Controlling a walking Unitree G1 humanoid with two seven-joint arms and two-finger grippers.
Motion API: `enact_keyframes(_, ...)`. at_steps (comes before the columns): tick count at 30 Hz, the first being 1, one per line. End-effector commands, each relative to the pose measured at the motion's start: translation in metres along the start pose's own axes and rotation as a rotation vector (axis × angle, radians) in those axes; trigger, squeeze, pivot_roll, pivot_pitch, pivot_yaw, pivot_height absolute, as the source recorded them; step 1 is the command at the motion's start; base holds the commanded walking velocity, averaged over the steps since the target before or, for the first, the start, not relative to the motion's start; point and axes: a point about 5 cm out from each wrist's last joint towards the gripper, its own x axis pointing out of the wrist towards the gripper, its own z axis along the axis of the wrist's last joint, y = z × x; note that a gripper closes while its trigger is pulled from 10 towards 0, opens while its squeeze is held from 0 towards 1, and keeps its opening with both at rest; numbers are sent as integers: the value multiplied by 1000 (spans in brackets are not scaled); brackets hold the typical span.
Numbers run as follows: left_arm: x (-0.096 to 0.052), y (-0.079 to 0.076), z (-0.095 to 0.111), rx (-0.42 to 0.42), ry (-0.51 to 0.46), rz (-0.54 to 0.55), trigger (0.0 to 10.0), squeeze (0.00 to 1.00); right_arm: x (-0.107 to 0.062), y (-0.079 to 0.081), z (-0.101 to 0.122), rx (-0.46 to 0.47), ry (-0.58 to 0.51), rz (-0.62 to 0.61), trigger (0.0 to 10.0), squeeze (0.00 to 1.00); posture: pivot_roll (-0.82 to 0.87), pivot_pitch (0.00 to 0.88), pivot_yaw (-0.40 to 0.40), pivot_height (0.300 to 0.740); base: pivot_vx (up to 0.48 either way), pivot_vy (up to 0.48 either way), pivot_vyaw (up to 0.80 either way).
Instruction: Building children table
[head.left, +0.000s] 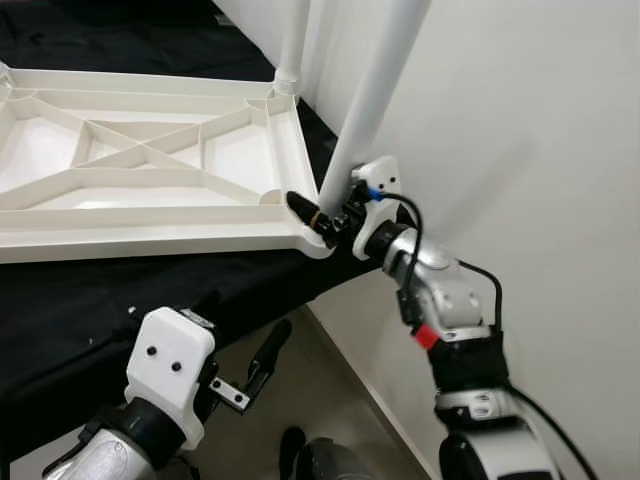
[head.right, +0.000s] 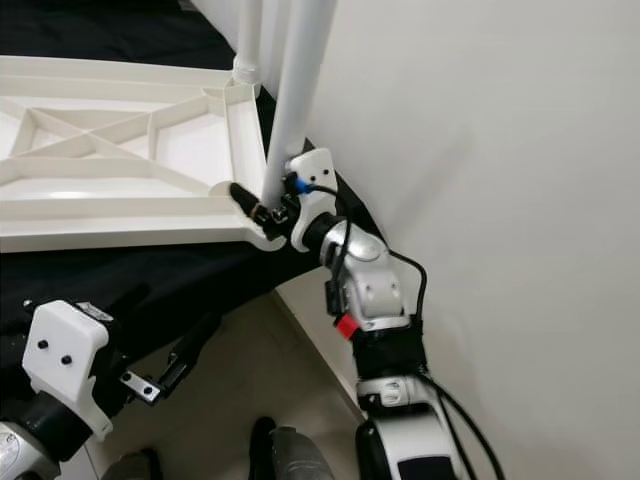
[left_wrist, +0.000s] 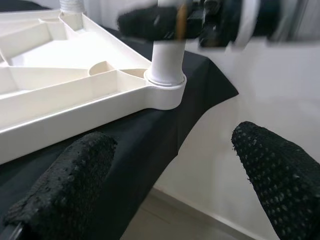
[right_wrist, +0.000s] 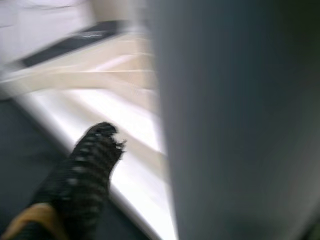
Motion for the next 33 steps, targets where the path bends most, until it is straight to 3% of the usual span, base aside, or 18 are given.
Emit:
enact_keyframes(1,-2,-5,-3,-13,23,-29,10000,0,-3,4,4,-31,29,144,10000,259,100,299,-209,740,0,0,0)
enact_keyframes(4,-2,-4,-3,-14,24,-29,10000,0,-5,1,4,-46,38,166,10000,259,100,299,-209,740,0,0,0)
enact_keyframes(5,-2,-5,-4,-15,29,-32,10000,0,-6,-8,5,-60,50,183,10000,0,102,305,-210,740,0,0,0)
enact_keyframes(8,-3,-6,-5,-18,36,-35,10000,0,-5,-25,14,-114,62,206,10000,0,113,314,-214,740,0,0,0)
enact_keyframes(13,-4,-6,-5,-17,38,-30,10000,0,-3,-32,22,-114,59,245,10000,0,115,317,-217,740,0,0,0)
enact_keyframes(14,-4,-6,-5,-17,38,-29,10000,0,-3,-34,24,-97,55,271,8863,0,108,317,-218,740,0,0,0)
enact_keyframes(15,-4,-6,-6,-20,37,-29,10000,0,-4,-34,26,-86,55,306,627,0,107,312,-220,740,0,0,0)
enact_keyframes(16,-4,-7,-6,-25,36,-31,10000,0,-5,-32,25,-66,64,364,0,0,107,312,-221,740,0,0,0)
enact_keyframes(21,-4,-7,-6,-27,34,-28,10000,0,-6,-31,23,-49,76,400,0,0,111,314,-222,740,0,0,0)
enact_keyframes(26,-4,-7,-6,-25,31,-23,10000,0,-8,-36,18,-29,75,359,0,0,105,313,-229,740,0,0,0)
enact_keyframes(27,-4,-7,-5,-26,30,-23,10000,0,-7,-29,-2,-1,123,296,0,0,91,312,-237,740,0,0,0)
enact_keyframes(30,-5,-7,-5,-27,29,-24,10000,0,-6,-20,-19,20,163,241,0,0,90,311,-237,740,0,0,0)
enact_keyframes(31,-4,-7,-5,-30,25,-24,10000,0,-5,-9,-43,30,229,80,0,0,90,307,-234,740,0,0,0)
enact_keyframes(32,-4,-7,-5,-30,25,-24,10000,0,-5,-9,-43,30,229,80,0,0,90,307,-234,740,0,0,0)
enact_keyframes(33,-4,-6,-4,-29,23,-23,10000,0,-15,-11,-64,54,289,-396,0,0,80,304,-234,740,0,0,0)
